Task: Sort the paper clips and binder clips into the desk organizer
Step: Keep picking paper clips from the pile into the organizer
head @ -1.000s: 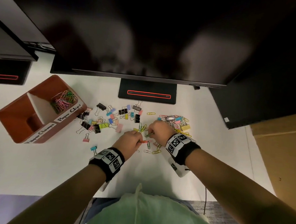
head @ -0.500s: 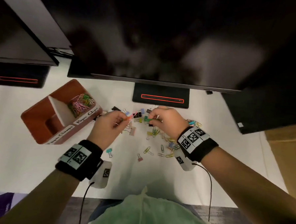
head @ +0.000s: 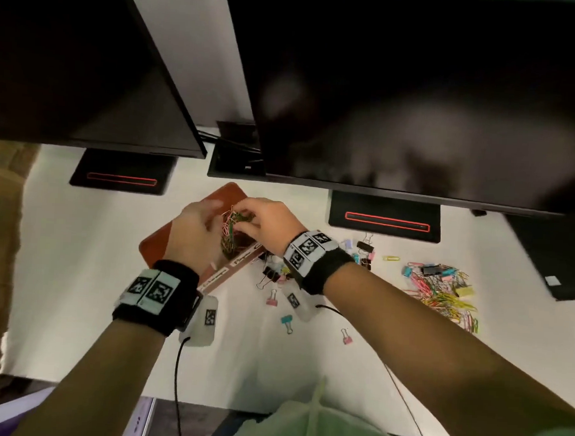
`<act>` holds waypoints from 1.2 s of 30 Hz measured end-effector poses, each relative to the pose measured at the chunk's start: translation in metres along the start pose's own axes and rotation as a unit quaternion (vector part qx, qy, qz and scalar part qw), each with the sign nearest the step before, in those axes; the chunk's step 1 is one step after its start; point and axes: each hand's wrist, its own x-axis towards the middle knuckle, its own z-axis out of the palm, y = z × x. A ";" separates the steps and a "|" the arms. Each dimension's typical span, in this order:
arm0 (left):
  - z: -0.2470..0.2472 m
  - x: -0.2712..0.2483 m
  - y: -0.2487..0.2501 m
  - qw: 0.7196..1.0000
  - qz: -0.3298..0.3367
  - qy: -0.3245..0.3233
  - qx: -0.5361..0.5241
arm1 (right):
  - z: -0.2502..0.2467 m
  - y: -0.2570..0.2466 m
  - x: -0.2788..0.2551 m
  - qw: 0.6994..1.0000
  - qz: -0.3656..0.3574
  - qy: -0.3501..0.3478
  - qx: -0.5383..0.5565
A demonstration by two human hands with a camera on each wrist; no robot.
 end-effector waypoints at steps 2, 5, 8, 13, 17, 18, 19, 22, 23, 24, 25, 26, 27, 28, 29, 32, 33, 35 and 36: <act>0.006 -0.015 0.010 0.997 0.064 -0.026 -0.030 | -0.011 0.015 -0.022 1.000 -0.021 0.019 -0.007; 0.034 -0.030 0.023 0.985 0.136 -0.102 -0.029 | -0.034 0.061 -0.067 0.996 0.015 0.074 -0.044; 0.079 -0.046 0.038 0.969 0.157 -0.187 -0.017 | -0.060 0.117 -0.112 0.981 0.131 0.101 -0.098; 0.159 -0.070 0.064 0.941 0.141 -0.302 0.057 | -0.085 0.178 -0.142 0.955 0.233 0.037 -0.182; 0.202 -0.073 0.080 0.937 0.142 -0.287 0.137 | -0.085 0.194 -0.135 0.956 0.222 -0.023 -0.191; 0.209 -0.072 0.082 0.938 0.139 -0.279 0.154 | -0.085 0.197 -0.133 0.958 0.216 -0.028 -0.188; 0.215 -0.070 0.085 0.938 0.137 -0.269 0.169 | -0.085 0.200 -0.132 0.960 0.212 -0.030 -0.181; 0.228 -0.070 0.090 0.941 0.130 -0.248 0.193 | -0.088 0.207 -0.131 0.964 0.210 -0.042 -0.159; 0.232 -0.070 0.091 0.941 0.124 -0.248 0.193 | -0.090 0.208 -0.131 0.964 0.210 -0.052 -0.155; 0.235 -0.071 0.092 0.942 0.118 -0.250 0.191 | -0.092 0.208 -0.132 0.965 0.206 -0.060 -0.153; 0.237 -0.072 0.092 0.943 0.111 -0.250 0.188 | -0.096 0.209 -0.134 0.967 0.199 -0.064 -0.146; 0.240 -0.073 0.093 0.945 0.108 -0.247 0.184 | -0.101 0.208 -0.137 0.971 0.190 -0.063 -0.132; 0.242 -0.074 0.093 0.947 0.108 -0.242 0.180 | -0.106 0.208 -0.142 0.975 0.180 -0.059 -0.112; 0.244 -0.074 0.094 0.950 0.111 -0.235 0.174 | -0.112 0.208 -0.148 0.980 0.168 -0.055 -0.093; 0.246 -0.075 0.094 0.952 0.115 -0.230 0.165 | -0.116 0.209 -0.156 0.983 0.155 -0.053 -0.078; 0.249 -0.075 0.094 0.959 0.116 -0.216 0.144 | -0.120 0.210 -0.184 0.988 0.112 -0.082 -0.062; 0.250 -0.075 0.093 0.961 0.112 -0.212 0.139 | -0.116 0.212 -0.193 0.987 0.098 -0.103 -0.070; 0.251 -0.074 0.092 0.963 0.107 -0.208 0.132 | -0.106 0.215 -0.203 0.982 0.084 -0.141 -0.090; 0.251 -0.074 0.092 0.962 0.109 -0.211 0.134 | -0.102 0.216 -0.206 0.981 0.081 -0.147 -0.098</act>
